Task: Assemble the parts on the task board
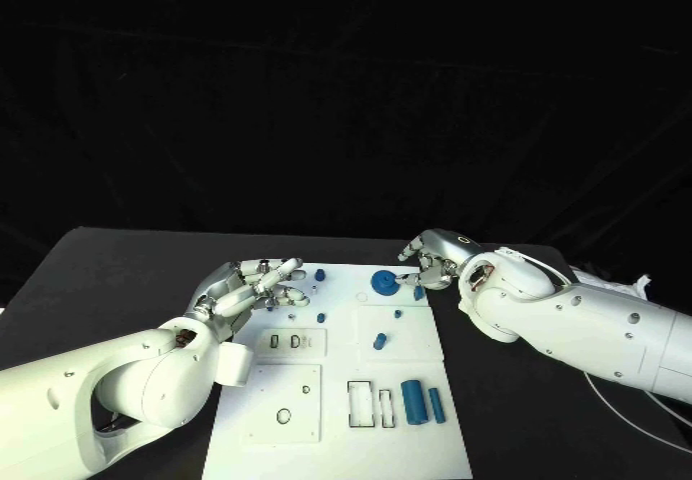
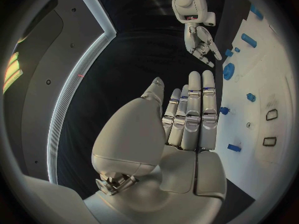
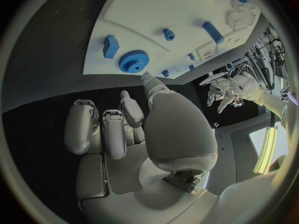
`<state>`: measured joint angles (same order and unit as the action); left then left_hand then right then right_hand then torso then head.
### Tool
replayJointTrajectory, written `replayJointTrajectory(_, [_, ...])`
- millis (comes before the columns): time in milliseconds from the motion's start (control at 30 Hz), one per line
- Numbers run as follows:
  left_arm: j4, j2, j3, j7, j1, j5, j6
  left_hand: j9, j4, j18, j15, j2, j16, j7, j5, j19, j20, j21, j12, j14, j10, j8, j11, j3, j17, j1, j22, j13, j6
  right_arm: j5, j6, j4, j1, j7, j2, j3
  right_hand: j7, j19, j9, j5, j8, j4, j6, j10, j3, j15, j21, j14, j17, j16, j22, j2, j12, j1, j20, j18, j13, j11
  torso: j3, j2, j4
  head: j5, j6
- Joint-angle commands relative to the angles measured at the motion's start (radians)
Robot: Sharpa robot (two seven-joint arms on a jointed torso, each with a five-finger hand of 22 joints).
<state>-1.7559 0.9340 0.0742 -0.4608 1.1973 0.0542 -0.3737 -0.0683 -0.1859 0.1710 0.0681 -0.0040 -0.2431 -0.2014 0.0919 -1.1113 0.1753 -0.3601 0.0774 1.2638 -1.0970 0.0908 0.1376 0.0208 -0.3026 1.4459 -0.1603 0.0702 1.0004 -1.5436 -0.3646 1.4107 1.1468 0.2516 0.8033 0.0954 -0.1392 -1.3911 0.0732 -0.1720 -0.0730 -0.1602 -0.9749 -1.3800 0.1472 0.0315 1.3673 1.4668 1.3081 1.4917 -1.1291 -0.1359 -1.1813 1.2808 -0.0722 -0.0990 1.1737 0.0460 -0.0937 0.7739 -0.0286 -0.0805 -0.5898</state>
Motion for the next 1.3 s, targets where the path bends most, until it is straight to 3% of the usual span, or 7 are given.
replayJointTrajectory(33, [-0.002,-0.002,-0.001,-0.013,0.001,-0.001,0.021,0.002,0.004,0.010,0.003,0.006,0.006,-0.001,-0.003,0.001,-0.002,-0.005,-0.006,-0.005,-0.007,-0.004,0.002,0.000,-0.001,0.004,-0.001,-0.001,0.003,-0.010,0.049,-0.003,-0.007,0.040,-0.006,0.001,-0.003,0.000,0.001,-0.008,0.000,-0.013,0.007,-0.001,-0.006,-0.008,0.008,0.080,0.135,0.011,-0.008,0.004,-0.017,0.015,-0.008,0.017,0.023,0.007,-0.0007,0.001,0.0000,0.002,-0.004])
replayJointTrajectory(167, [-0.002,-0.003,-0.001,-0.015,0.001,-0.001,0.021,0.002,0.004,0.010,0.003,0.006,0.006,-0.001,-0.003,0.001,-0.002,-0.005,-0.006,-0.005,-0.007,-0.004,0.002,0.000,-0.001,0.004,-0.001,-0.001,0.003,-0.015,0.057,-0.012,-0.015,0.048,-0.017,0.001,-0.004,0.000,0.001,-0.008,0.000,-0.019,0.008,-0.003,-0.010,-0.010,0.011,0.081,0.142,0.015,-0.012,0.005,-0.027,0.019,-0.009,0.017,0.037,0.008,-0.0006,0.000,-0.0003,0.003,-0.010])
replayJointTrajectory(400, [-0.003,-0.003,-0.001,-0.020,0.001,-0.001,0.017,0.002,0.006,0.010,0.003,0.006,0.007,-0.002,-0.003,0.002,-0.002,-0.005,-0.007,-0.005,-0.006,-0.005,0.002,0.001,-0.002,0.005,-0.001,-0.001,0.002,-0.017,0.035,-0.016,-0.026,0.053,-0.034,0.001,-0.005,-0.001,0.002,-0.017,-0.001,-0.025,0.008,-0.012,-0.012,-0.011,0.015,0.083,0.154,0.022,-0.019,0.008,-0.052,0.029,-0.011,0.018,0.065,0.010,-0.0003,0.000,0.0017,0.007,-0.010])
replayJointTrajectory(733, [-0.001,-0.003,-0.001,-0.018,0.001,-0.001,0.018,0.002,0.007,0.010,0.003,0.006,0.008,-0.002,-0.003,0.002,-0.002,-0.005,-0.007,-0.005,-0.006,-0.006,0.003,0.002,-0.004,0.006,-0.001,-0.001,0.002,-0.009,0.016,-0.027,-0.027,0.078,-0.059,0.001,-0.006,-0.004,0.003,-0.021,-0.003,-0.032,0.006,-0.016,-0.013,-0.012,0.021,0.085,0.166,0.028,-0.030,0.016,-0.065,0.034,-0.012,0.020,0.081,0.010,-0.0006,0.000,0.0001,0.004,-0.009])
replayJointTrajectory(1300, [0.002,-0.005,-0.001,-0.014,0.001,-0.001,0.014,0.001,0.013,0.010,0.003,0.010,0.011,-0.003,-0.002,0.003,-0.002,-0.006,-0.010,-0.006,-0.007,-0.009,0.003,0.008,-0.011,0.012,-0.002,-0.002,0.003,-0.010,0.037,-0.082,-0.024,0.090,-0.112,0.001,-0.007,-0.004,0.003,-0.018,-0.004,-0.042,0.005,-0.010,-0.016,-0.013,0.024,0.085,0.170,0.031,-0.034,0.024,-0.058,0.029,-0.013,0.021,0.078,0.011,-0.0007,0.001,-0.0011,0.010,-0.013])
